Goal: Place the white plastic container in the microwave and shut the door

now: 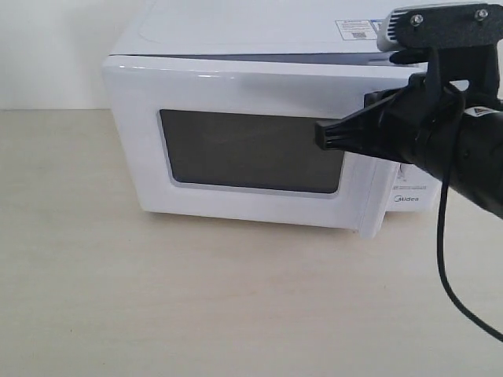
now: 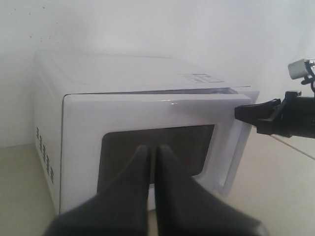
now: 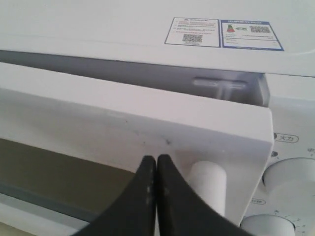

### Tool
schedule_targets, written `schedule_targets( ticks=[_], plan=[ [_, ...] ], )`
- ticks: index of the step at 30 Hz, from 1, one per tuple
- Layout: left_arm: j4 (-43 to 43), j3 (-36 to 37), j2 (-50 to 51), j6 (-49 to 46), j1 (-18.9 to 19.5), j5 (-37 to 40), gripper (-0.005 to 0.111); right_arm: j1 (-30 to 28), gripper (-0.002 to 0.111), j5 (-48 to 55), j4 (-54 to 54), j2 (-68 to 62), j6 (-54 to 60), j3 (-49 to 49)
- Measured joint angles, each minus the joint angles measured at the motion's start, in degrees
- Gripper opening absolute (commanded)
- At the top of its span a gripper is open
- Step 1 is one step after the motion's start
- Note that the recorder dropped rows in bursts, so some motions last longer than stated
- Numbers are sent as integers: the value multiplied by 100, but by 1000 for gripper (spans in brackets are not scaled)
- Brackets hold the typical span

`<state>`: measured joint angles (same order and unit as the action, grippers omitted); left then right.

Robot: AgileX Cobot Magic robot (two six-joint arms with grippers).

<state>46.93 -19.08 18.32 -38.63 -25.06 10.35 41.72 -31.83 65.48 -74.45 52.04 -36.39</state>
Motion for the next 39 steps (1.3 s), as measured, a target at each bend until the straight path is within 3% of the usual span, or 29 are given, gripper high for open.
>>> schedule_targets(
  ticks=[7,28,39],
  plan=[
    [-525,12,0,0,0,244,4,-68,0,-2,-90,-22,36,0],
    [-578,23,0,0,0,255,4,-92,0,-118,-112,-624,125,-460],
    [-578,23,0,0,0,266,4,-616,0,485,-181,-624,185,-460]
  ],
)
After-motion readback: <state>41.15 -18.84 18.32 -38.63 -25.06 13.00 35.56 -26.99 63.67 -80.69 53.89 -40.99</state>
